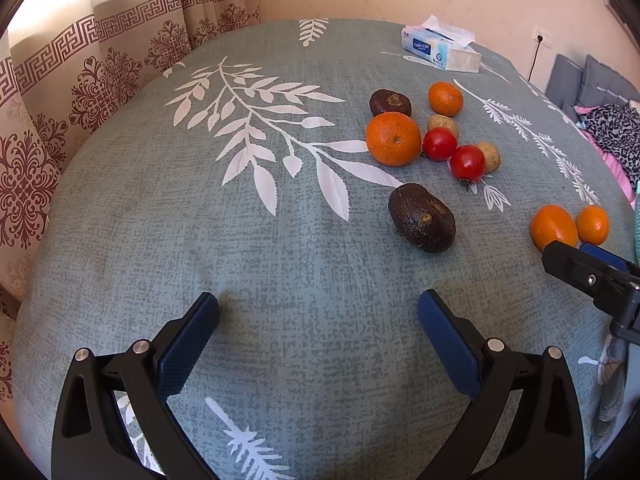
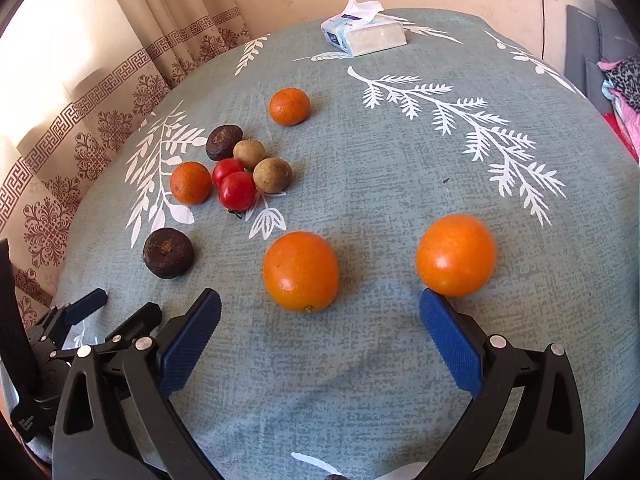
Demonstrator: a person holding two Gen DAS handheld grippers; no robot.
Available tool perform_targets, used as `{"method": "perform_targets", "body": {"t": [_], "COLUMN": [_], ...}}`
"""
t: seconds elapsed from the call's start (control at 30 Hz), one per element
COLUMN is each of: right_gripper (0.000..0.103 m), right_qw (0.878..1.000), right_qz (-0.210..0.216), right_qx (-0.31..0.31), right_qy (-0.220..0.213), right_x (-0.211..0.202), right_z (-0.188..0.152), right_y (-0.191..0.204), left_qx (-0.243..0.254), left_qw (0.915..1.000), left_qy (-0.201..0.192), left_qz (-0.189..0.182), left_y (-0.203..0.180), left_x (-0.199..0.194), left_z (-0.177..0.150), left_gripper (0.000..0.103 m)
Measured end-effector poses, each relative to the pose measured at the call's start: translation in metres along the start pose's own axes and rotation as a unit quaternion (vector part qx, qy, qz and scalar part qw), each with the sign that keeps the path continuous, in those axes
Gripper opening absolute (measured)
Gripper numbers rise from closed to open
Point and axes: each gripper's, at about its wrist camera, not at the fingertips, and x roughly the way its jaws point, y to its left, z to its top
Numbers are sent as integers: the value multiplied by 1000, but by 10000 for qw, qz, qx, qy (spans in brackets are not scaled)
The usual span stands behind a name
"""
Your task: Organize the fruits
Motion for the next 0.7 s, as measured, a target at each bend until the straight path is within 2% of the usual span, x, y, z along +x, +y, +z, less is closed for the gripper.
{"method": "perform_targets", "body": {"t": [0.17, 0.4, 0.7], "right_gripper": [101, 101, 101], "right_qw": [9969, 9952, 9947], "right_qz": [-349, -533, -551], "right_qx": [-664, -796, -793], "right_qy": [235, 204, -357], "right_x": [7, 7, -13], "right_z": [-3, -7, -6], "right_y": [14, 19, 21], "left_qx": [-11, 5, 124], "left_qw": [10000, 9999, 9996], "left_qy": [-9, -47, -174], "left_qz": [-22, -162, -172], "left_y": [0, 0, -2], "left_x": [-1, -4, -8], "left_z": [0, 2, 4], "left_gripper": [98, 98, 98]}}
